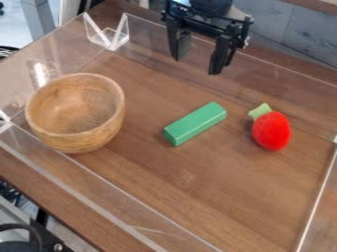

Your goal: Move the red fruit to the left

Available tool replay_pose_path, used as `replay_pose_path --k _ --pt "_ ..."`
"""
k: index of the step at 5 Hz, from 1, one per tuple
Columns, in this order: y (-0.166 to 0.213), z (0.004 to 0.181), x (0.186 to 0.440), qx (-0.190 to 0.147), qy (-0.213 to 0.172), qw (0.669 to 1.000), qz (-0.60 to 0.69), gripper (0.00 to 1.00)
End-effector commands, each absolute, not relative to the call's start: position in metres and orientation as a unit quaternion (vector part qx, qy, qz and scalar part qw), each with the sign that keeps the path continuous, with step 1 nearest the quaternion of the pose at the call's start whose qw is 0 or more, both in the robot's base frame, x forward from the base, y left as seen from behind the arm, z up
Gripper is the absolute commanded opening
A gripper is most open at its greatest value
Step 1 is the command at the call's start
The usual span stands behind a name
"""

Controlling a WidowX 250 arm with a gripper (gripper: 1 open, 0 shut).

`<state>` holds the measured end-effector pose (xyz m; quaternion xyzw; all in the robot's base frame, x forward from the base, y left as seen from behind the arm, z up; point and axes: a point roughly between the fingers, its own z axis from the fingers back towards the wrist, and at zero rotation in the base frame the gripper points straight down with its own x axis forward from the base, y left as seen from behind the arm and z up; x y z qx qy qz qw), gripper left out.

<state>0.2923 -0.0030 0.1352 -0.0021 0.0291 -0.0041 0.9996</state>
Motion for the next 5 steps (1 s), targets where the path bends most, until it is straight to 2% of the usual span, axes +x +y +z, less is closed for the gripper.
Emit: replay_pose_path --k 1,3,5 --pt "-0.018 0.132 0.295 -0.007 0.040 0.999 -0.010 1.00" --pt "-0.087 0.122 0.303 -0.013 0.049 0.997 -0.052 1.00" --pt "-0.132 0.107 0.301 0.002 0.059 0.993 -0.104 1.00"
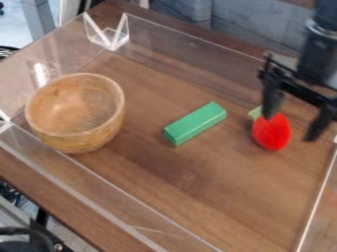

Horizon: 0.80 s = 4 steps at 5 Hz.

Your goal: Move the red fruit to the left

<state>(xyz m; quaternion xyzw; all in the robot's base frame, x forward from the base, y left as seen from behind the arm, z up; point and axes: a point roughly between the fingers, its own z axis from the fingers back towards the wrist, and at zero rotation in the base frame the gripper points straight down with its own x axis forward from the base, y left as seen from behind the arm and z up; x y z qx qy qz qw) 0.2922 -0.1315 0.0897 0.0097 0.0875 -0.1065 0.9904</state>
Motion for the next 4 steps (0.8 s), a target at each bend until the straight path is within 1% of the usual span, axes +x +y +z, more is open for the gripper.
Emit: replay_pose_path --k 1,2,3,4 --pt "-0.143 0.103 0.301 0.013 0.063 0.990 -0.124 1.00" --pt "-0.141 0.099 0.314 0.024 0.064 0.995 -0.074 1.00" --pt "-0.133 0.096 0.325 0.028 0.074 0.997 -0.012 1.00" --pt "-0.122 0.080 0.321 0.037 0.086 0.996 -0.008 1.00"
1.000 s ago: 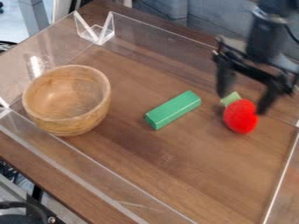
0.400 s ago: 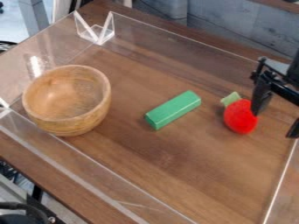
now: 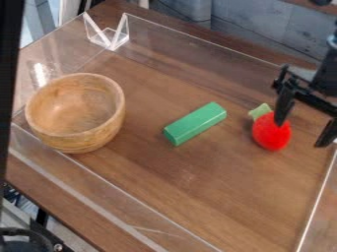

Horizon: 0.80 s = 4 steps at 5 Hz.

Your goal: Move the red fruit to the left

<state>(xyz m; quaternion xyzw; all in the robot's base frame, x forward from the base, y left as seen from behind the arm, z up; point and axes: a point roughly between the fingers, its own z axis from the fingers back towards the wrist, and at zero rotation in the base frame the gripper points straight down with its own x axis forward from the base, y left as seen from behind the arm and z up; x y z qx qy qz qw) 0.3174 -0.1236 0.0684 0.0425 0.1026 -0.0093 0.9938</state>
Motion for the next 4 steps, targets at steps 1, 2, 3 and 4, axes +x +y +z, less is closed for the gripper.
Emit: replay_pose_path --k 1,2,3,4 --pt "-0.115 0.069 0.314 0.041 0.082 0.996 -0.023 1.00" --pt "-0.120 0.076 0.314 0.046 0.066 0.996 -0.037 1.00" --pt "-0.126 0.085 0.315 0.052 0.052 0.996 -0.052 1.00" --pt "-0.132 0.090 0.316 0.054 0.038 0.997 -0.041 1.00"
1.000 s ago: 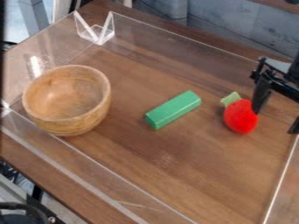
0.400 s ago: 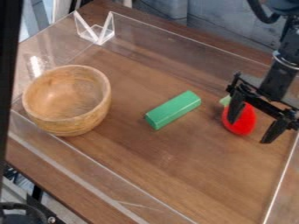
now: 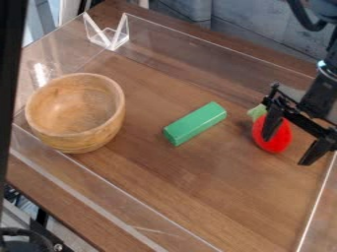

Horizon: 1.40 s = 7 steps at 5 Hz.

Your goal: Move the red fruit to the left

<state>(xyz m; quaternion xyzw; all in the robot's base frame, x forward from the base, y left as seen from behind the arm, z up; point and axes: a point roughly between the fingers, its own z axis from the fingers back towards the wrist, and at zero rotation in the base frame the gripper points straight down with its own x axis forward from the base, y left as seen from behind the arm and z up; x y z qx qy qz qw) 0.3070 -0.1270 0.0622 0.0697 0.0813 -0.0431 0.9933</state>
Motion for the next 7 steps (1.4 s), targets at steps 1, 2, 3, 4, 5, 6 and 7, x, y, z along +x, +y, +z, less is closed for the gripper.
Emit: replay_pose_path --k 1,2,3,4,5,6,7 --pt "-0.136 0.094 0.317 0.058 0.024 0.998 -0.029 1.00" --pt "-0.133 0.100 0.324 0.064 0.016 0.997 -0.034 1.00" --pt "-0.129 0.105 0.330 0.067 0.013 0.997 -0.036 1.00" --pt "-0.122 0.100 0.334 0.069 0.014 0.997 -0.038 1.00" --pt "-0.116 0.089 0.336 0.068 0.023 0.997 -0.035 1.00" --pt "-0.113 0.076 0.338 0.063 0.032 0.997 -0.039 1.00" --pt "-0.114 0.068 0.330 0.055 0.035 0.997 -0.046 1.00"
